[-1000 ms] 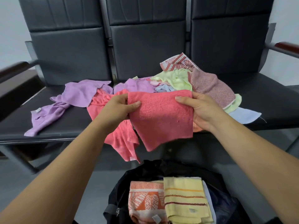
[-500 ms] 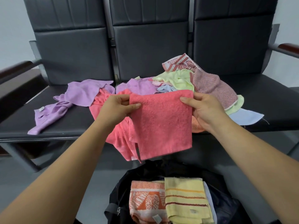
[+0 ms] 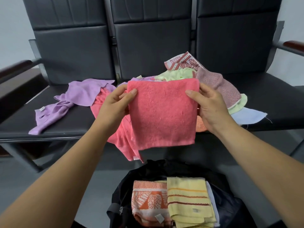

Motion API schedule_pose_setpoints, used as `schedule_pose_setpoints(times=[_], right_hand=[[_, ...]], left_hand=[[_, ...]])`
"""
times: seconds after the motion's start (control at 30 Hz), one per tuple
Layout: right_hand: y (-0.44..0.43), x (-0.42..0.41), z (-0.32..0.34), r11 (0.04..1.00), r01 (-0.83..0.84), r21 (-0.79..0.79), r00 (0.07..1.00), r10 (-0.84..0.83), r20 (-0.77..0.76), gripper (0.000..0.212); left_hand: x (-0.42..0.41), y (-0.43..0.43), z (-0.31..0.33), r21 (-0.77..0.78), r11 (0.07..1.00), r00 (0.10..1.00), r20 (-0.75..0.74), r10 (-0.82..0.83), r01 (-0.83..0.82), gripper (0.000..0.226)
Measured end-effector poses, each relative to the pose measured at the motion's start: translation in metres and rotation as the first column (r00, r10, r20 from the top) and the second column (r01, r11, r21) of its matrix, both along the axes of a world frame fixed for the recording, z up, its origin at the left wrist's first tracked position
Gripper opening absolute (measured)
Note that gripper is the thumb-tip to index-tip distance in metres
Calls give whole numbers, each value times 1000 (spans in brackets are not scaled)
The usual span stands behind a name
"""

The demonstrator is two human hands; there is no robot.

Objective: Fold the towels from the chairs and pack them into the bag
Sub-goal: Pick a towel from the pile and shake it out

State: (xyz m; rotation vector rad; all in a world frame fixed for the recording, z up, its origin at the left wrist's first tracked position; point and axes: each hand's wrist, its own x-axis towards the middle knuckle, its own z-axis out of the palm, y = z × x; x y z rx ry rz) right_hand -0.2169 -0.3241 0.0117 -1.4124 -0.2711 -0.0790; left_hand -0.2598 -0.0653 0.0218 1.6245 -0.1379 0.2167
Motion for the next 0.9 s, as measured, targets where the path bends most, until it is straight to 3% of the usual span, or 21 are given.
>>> schedule_pose_setpoints(times=[0.17,0.33,0.43,0.57,0.77,0.9], right_hand=[[6,-27,-11,988,-148,46,987,151,-64,30],[19,-50,-66,992,-92,89,954,113,-279,36],[24,-60,-120,996,-84,1,896,76,-439,37],[35,-68,-187,986,-124,-111,752,20,-659,35],[61,-62,-285,956,-200,-214,590,-57,-805,37],[68,-53,-342,931,-248,-266,539,-95,-837,50]], left_hand=[[-23,9,-13,-9,1000,999,-37,-24,23,25],[-41,14,-65,0,1000,966,-259,-4,4,20],[-53,20,-109,22,1000,899,-438,-5,16,19],[-63,30,-172,80,994,773,-635,-1,68,28],[-58,39,-258,152,978,615,-788,32,145,17],[-49,48,-315,163,978,553,-830,65,130,33]])
